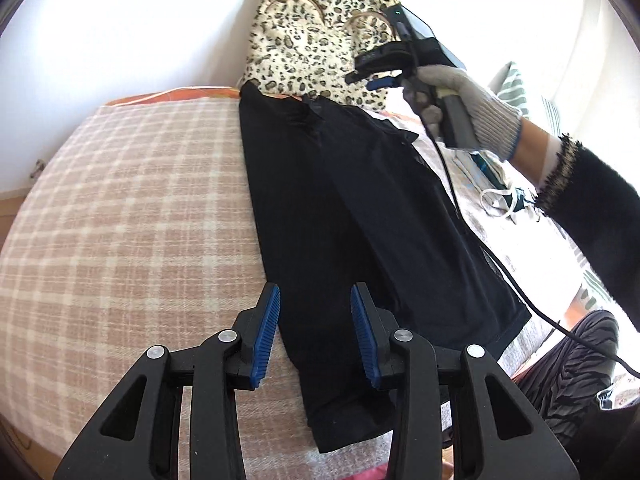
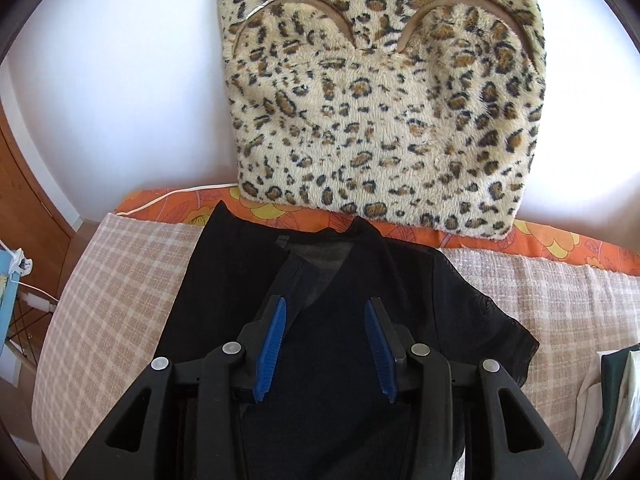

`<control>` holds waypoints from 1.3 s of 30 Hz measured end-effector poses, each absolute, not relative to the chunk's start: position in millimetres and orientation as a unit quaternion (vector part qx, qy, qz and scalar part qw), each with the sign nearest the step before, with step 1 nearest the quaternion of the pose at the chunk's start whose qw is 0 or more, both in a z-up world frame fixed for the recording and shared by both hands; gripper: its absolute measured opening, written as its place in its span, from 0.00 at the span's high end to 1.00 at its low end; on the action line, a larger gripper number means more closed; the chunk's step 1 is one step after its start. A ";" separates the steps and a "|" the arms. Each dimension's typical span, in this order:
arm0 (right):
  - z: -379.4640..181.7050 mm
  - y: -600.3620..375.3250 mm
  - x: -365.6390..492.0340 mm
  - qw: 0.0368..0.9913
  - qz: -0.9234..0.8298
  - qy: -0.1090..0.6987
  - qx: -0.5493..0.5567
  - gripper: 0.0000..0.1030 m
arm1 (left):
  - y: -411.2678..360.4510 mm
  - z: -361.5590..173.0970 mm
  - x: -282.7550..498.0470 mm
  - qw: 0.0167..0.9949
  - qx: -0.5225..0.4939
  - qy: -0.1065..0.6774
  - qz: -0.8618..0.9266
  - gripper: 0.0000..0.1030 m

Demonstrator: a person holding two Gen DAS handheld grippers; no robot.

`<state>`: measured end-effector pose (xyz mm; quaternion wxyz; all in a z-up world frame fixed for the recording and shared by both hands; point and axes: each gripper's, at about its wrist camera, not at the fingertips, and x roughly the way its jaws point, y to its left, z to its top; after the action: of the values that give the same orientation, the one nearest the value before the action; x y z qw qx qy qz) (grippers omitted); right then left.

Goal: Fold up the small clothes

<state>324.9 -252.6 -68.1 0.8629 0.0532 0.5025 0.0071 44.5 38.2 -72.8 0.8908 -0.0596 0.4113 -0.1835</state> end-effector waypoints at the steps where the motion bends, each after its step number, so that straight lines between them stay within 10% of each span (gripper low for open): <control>1: -64.2 -252.7 316.9 0.863 0.012 0.501 0.052 0.58 | 39.5 -74.6 43.1 0.891 -0.058 0.414 -0.179 0.66; 39: -34.9 -340.3 107.6 0.878 -0.002 0.471 0.089 0.46 | 14.7 -95.1 -29.0 0.890 0.025 0.402 -0.215 0.66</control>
<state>107.6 -340.3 -34.9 0.8777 0.0888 0.4709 -0.0023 -29.0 14.7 -95.1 0.8898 0.0253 0.4016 -0.2154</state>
